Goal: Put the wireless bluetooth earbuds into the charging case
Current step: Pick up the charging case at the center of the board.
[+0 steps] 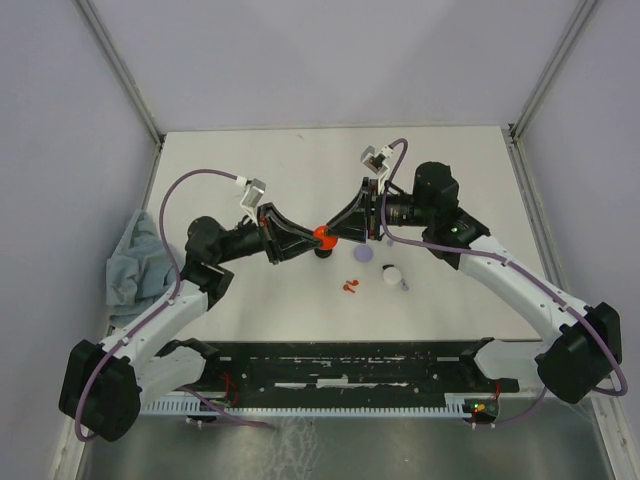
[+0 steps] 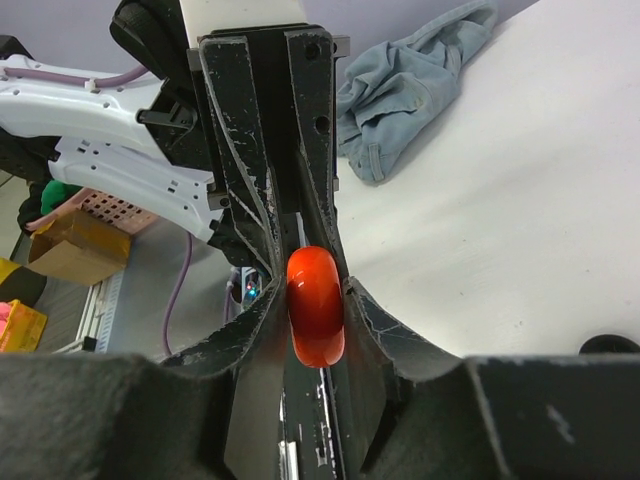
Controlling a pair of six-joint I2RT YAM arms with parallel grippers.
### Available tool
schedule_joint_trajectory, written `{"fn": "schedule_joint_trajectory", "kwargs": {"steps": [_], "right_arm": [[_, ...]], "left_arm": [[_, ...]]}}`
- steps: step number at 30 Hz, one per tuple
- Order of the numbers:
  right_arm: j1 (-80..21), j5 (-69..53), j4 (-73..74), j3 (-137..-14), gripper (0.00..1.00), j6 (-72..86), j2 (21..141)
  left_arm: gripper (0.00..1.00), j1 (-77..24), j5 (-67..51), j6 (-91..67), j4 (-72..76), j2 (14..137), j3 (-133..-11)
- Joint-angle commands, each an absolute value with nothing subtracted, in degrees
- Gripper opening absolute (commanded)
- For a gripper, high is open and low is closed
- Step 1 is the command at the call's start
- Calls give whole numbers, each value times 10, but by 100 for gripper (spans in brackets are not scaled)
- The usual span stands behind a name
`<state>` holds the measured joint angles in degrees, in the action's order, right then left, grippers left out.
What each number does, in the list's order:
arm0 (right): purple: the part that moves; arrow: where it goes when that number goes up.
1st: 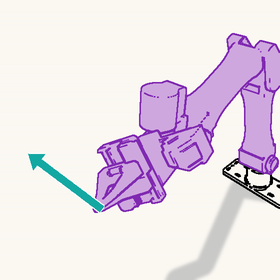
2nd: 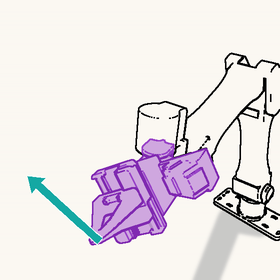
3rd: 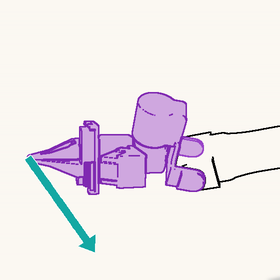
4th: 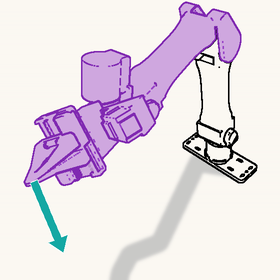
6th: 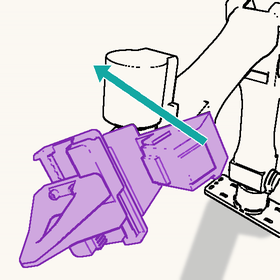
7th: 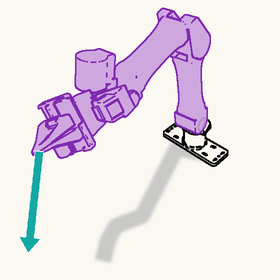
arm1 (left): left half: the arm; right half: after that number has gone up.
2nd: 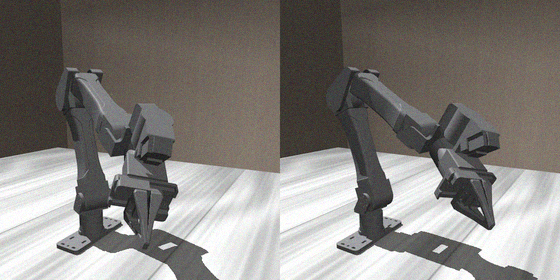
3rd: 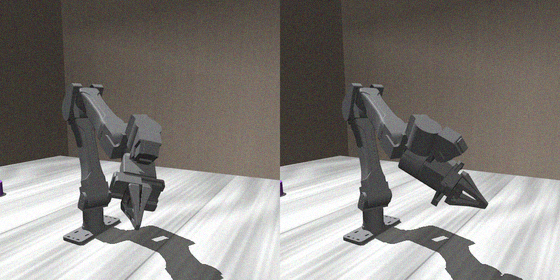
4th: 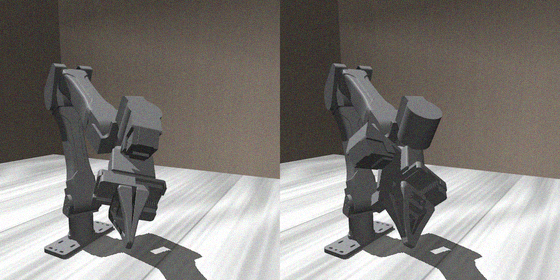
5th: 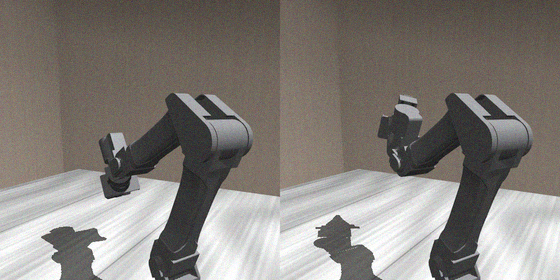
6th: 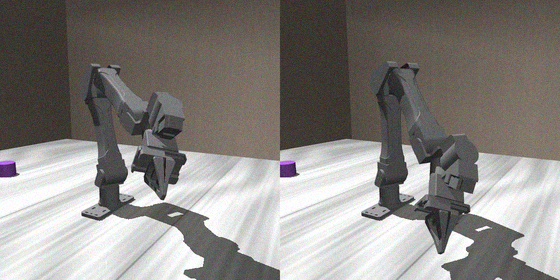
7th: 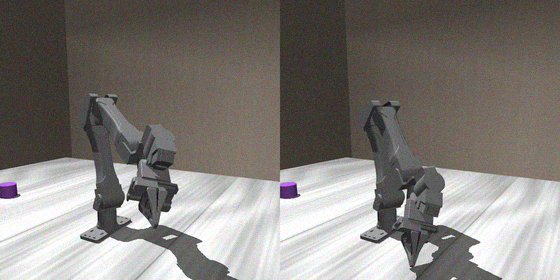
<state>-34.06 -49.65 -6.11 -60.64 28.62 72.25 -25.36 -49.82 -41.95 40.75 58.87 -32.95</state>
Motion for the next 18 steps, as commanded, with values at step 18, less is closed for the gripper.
{"fn": "schedule_joint_trajectory", "kwargs": {"steps": [18], "right_arm": [[-356,-539,-18,-670,14,232,738]], "left_arm": [[34,-261,-522,-387,428,596,-355]]}}
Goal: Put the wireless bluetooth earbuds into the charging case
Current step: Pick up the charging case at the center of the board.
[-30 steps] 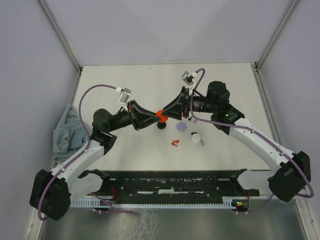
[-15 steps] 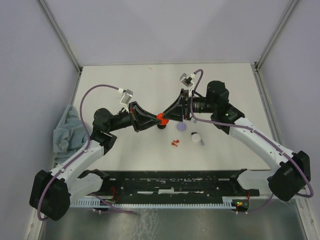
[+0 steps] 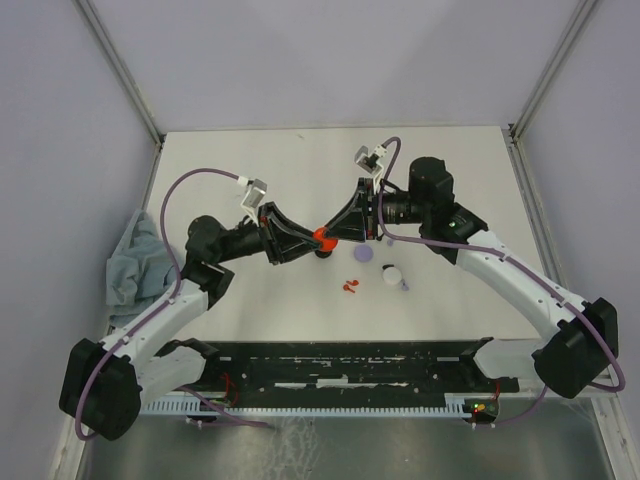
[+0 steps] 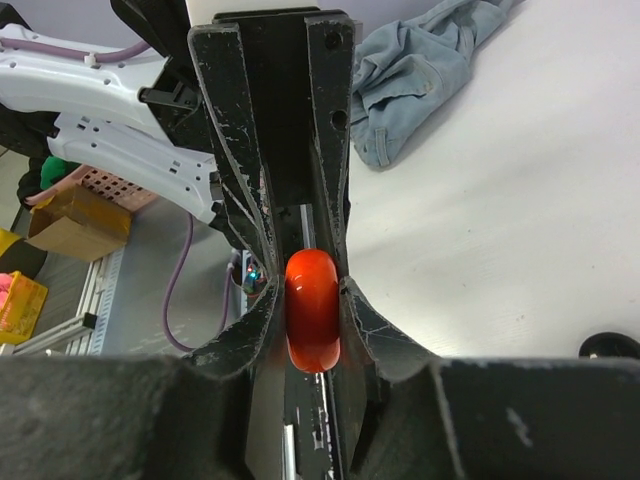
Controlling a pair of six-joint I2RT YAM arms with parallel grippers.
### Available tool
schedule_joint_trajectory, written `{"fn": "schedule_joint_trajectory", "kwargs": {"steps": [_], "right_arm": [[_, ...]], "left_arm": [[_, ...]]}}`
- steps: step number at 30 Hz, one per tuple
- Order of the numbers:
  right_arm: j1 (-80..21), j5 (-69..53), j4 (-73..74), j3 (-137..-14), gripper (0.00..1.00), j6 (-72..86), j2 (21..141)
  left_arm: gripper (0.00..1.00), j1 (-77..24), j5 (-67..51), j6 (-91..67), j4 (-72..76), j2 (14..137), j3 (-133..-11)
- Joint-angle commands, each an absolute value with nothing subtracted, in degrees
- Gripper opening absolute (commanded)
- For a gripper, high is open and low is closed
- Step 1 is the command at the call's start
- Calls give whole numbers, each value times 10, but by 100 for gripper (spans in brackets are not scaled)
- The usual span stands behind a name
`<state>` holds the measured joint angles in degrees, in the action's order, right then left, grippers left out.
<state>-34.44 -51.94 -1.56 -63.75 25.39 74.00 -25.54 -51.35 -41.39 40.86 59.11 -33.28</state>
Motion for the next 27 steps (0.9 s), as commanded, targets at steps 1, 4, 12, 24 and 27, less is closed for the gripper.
{"fn": "schedule_joint_trajectory", "kwargs": {"steps": [1,4,12,24,27], "right_arm": [[-357,-536,-10,-672,14,226,738],[-361,-529,10,-680,14,208,740],[-368,-521,28,-687,14,190,742],[-371,-512,43,-689,14,175,729],[-371,-513,43,-689,14,175,728]], "left_arm": [[37,-263,-523,-386,428,597,-355],[43,-268,-527,-381,422,601,-357],[42,-278,-533,-360,393,602,-368],[42,-280,-538,-340,375,585,-356],[47,-280,-542,-341,374,583,-355]]}}
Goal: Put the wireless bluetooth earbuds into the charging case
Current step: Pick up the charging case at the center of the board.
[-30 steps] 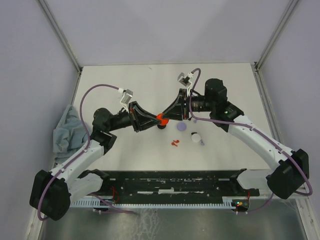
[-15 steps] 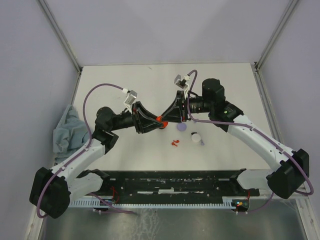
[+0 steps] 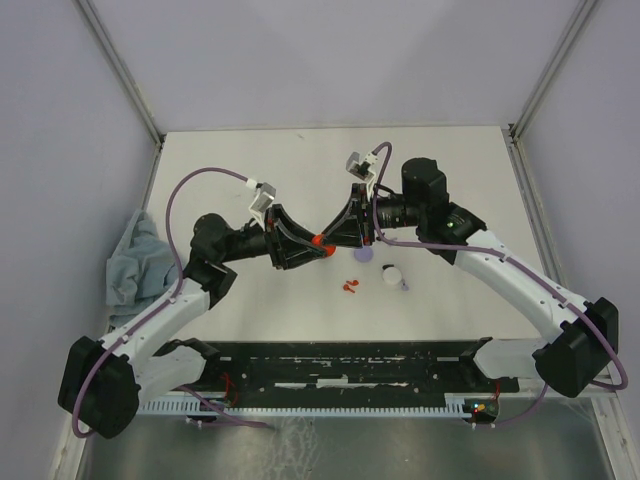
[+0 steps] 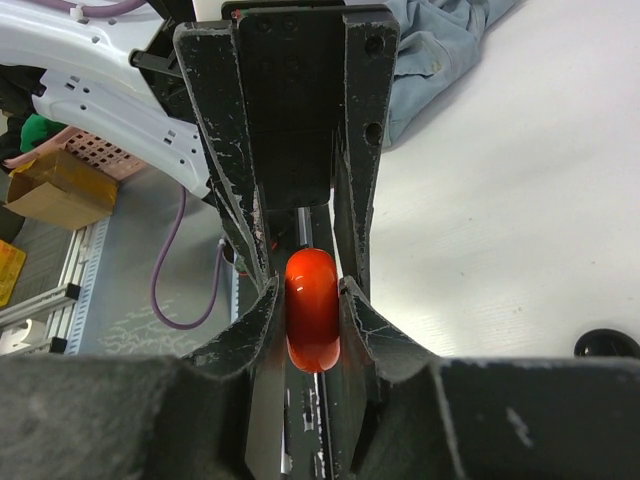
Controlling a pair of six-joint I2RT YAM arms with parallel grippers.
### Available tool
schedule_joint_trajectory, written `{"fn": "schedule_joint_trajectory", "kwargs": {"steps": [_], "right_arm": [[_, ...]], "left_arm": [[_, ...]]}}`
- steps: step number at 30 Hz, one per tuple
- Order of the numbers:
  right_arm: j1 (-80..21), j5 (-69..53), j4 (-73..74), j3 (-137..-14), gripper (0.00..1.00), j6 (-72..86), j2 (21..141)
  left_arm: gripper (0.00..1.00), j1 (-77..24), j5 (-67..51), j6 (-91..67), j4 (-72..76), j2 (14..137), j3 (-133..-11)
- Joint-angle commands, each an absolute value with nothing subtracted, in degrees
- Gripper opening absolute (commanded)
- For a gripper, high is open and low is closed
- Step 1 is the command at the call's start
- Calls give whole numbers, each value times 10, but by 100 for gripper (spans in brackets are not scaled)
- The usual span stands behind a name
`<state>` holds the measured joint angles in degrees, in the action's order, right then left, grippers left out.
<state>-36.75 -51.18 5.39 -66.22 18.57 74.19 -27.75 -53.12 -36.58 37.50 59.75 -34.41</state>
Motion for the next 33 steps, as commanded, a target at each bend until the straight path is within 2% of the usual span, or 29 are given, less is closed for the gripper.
{"fn": "schedule_joint_trajectory", "kwargs": {"steps": [1,18,22,24,28,30,33], "right_arm": [[-372,-513,43,-689,14,175,728],[-373,-494,40,-687,13,169,727],[-373,-495,39,-689,13,168,729],[-373,-498,39,-688,13,168,732],[-373,-502,39,-688,16,167,736],[-373,-502,39,-688,22,165,737],[-373,-498,47,-688,38,156,737]], "left_arm": [[47,-280,-542,-341,373,583,-355],[49,-280,-562,-345,368,595,-354],[47,-281,-564,-345,368,595,-352],[42,-281,-562,-343,368,597,-354],[21,-280,-561,-340,369,602,-360],[13,-280,-562,-337,369,603,-362],[3,-281,-558,-323,369,598,-359]]}}
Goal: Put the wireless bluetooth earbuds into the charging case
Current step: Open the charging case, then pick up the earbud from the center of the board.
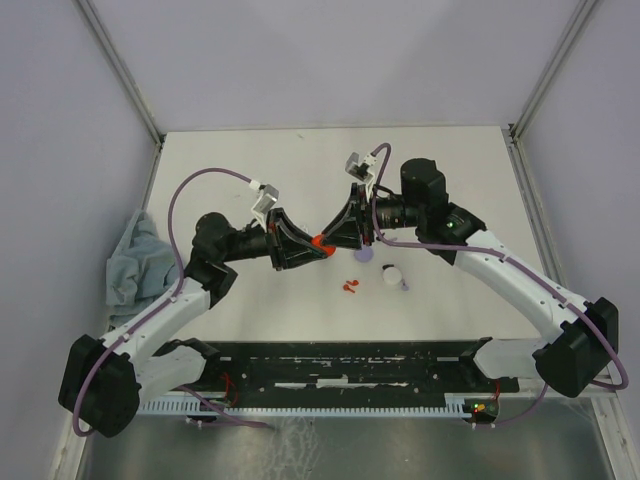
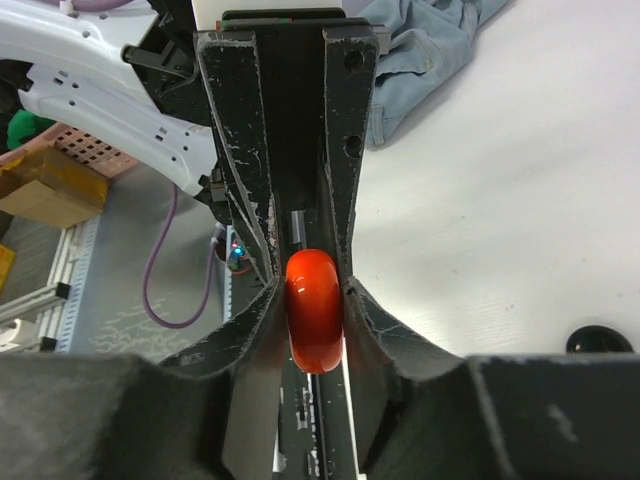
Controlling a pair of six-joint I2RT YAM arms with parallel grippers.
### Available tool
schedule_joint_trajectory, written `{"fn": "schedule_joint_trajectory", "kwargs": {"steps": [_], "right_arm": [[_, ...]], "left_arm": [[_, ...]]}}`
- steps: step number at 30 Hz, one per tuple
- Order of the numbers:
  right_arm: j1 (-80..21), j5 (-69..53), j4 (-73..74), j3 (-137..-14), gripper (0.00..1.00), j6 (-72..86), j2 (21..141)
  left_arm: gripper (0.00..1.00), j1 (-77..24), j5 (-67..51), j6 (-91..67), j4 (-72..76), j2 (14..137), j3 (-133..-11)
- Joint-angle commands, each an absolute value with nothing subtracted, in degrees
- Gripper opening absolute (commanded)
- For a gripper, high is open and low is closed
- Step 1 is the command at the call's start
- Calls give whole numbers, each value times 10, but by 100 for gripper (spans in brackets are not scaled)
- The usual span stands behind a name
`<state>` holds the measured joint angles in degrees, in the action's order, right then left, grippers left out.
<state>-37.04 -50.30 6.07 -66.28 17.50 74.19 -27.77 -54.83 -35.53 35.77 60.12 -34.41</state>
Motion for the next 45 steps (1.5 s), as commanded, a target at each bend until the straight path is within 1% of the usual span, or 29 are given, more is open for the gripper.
{"fn": "schedule_joint_trajectory", "kwargs": {"steps": [1,3,6,15,23,29,33,40,45], "right_arm": [[-373,-495,53,-689,44,150,737],[-373,-490,74,-692,51,132,737],[-373,-482,110,-699,55,103,735],[-373,-450,137,-701,55,78,724],[-373,-416,118,-702,55,99,713],[-373,-374,132,-703,55,106,710],[-373,-363,150,-703,57,122,706],[-373,-229,311,-709,57,112,713],[-379,-168,371,-675,56,121,724]], "left_arm": [[3,-280,-556,-317,369,595,-357],[3,-281,-548,-303,369,584,-351],[3,-280,-532,-278,370,564,-340],[3,-284,-536,-196,374,518,-308],[3,-297,-540,-78,285,489,-307],[3,-299,-523,-42,272,466,-292],[3,-299,-461,-10,248,453,-276],[3,-298,-319,36,152,437,-279],[3,-298,-243,53,94,404,-288]]}}
